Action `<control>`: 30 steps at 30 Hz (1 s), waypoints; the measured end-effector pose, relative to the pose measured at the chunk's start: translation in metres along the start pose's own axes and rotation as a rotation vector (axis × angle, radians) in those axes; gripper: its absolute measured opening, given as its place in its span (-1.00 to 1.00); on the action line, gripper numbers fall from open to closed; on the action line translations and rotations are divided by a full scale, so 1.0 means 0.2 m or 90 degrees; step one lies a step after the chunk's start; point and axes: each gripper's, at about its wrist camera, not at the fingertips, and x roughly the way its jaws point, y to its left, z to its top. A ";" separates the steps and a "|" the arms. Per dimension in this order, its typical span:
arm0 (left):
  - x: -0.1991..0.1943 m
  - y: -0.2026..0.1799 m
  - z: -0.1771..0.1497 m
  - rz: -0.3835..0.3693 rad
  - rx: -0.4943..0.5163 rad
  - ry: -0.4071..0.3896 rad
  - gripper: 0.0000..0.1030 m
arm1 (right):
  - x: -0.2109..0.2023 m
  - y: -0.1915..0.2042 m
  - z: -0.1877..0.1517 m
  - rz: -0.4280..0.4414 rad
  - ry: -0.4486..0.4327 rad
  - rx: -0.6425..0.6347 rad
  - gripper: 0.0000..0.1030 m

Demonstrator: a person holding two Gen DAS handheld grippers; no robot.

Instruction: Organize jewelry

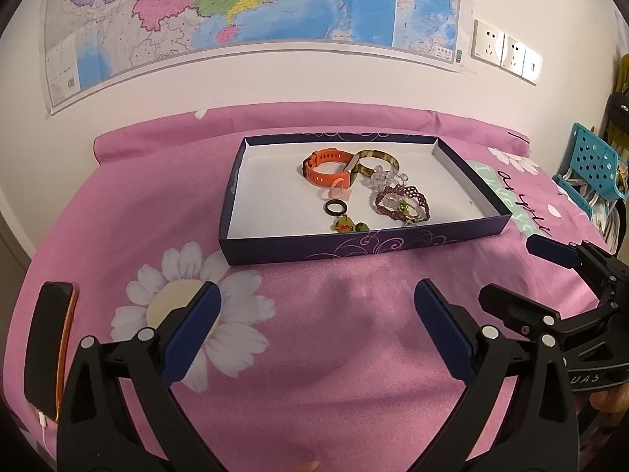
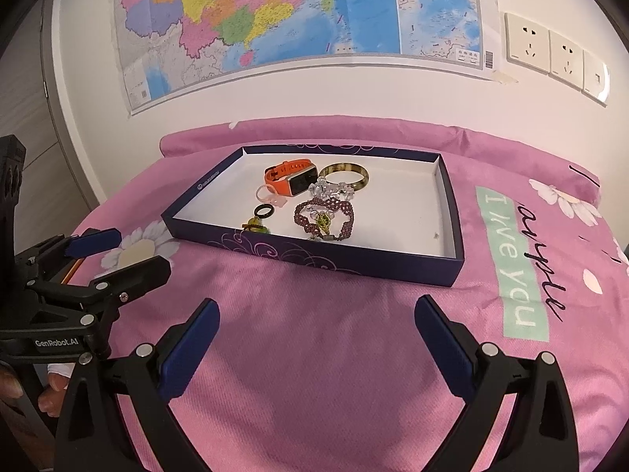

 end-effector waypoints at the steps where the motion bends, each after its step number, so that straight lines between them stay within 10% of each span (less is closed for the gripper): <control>1: 0.00 0.00 0.00 0.000 0.000 -0.001 0.89 | 0.00 0.00 0.00 0.001 0.000 0.000 0.86; 30: 0.03 0.01 -0.02 0.007 -0.003 0.015 0.89 | 0.01 0.01 -0.01 0.005 0.003 0.003 0.86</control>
